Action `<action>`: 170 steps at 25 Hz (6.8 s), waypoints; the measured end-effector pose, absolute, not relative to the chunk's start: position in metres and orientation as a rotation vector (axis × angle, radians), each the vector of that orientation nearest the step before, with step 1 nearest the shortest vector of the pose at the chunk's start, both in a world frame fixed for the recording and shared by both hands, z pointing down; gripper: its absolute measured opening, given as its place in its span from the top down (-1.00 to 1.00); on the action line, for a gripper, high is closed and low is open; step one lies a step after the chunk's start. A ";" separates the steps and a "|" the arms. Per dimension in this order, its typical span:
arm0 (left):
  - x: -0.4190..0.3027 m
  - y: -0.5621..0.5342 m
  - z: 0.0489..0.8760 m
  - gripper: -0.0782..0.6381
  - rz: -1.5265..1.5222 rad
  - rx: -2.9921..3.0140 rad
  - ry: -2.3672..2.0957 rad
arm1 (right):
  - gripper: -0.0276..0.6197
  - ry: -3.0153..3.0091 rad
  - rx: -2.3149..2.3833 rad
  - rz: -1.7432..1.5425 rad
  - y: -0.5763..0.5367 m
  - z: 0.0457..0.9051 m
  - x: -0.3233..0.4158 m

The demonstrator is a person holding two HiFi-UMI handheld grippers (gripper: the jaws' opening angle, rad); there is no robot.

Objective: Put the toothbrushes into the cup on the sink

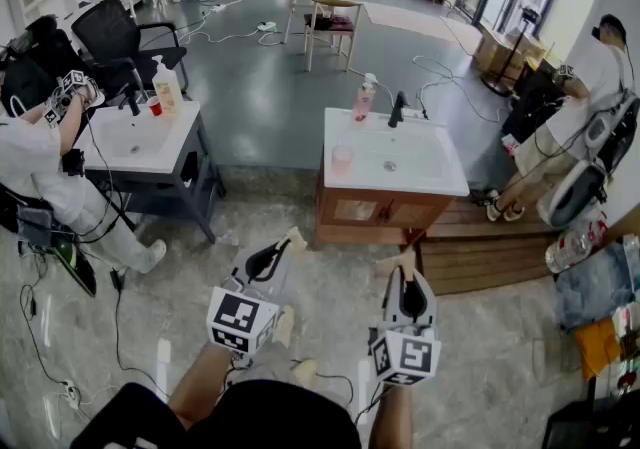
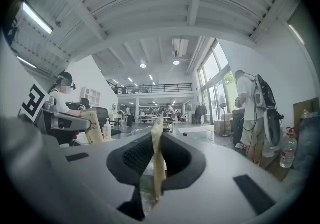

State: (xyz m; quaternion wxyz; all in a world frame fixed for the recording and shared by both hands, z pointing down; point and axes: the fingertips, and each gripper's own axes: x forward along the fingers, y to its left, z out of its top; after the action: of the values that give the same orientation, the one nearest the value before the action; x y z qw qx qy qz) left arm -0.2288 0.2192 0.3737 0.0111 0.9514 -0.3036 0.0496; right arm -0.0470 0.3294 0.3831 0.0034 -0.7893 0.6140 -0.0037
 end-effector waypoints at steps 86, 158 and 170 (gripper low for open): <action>-0.041 -0.135 0.397 0.76 0.214 2.760 -1.291 | 0.77 2.307 -2.119 -0.112 -0.082 0.397 0.143; -0.095 -0.131 0.525 0.76 0.380 2.254 -1.658 | 0.16 2.829 -1.706 -0.510 -0.167 0.574 0.090; -0.093 -0.130 0.504 0.76 0.358 2.276 -1.667 | 0.15 2.834 -1.704 -0.442 -0.165 0.557 0.092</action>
State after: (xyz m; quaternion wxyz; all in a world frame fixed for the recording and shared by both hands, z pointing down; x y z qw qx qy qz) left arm -0.0933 -0.1298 0.5041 0.1486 0.7914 -0.5797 0.1247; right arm 0.0917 -0.1646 0.5569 -0.0972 -0.5083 0.8455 -0.1319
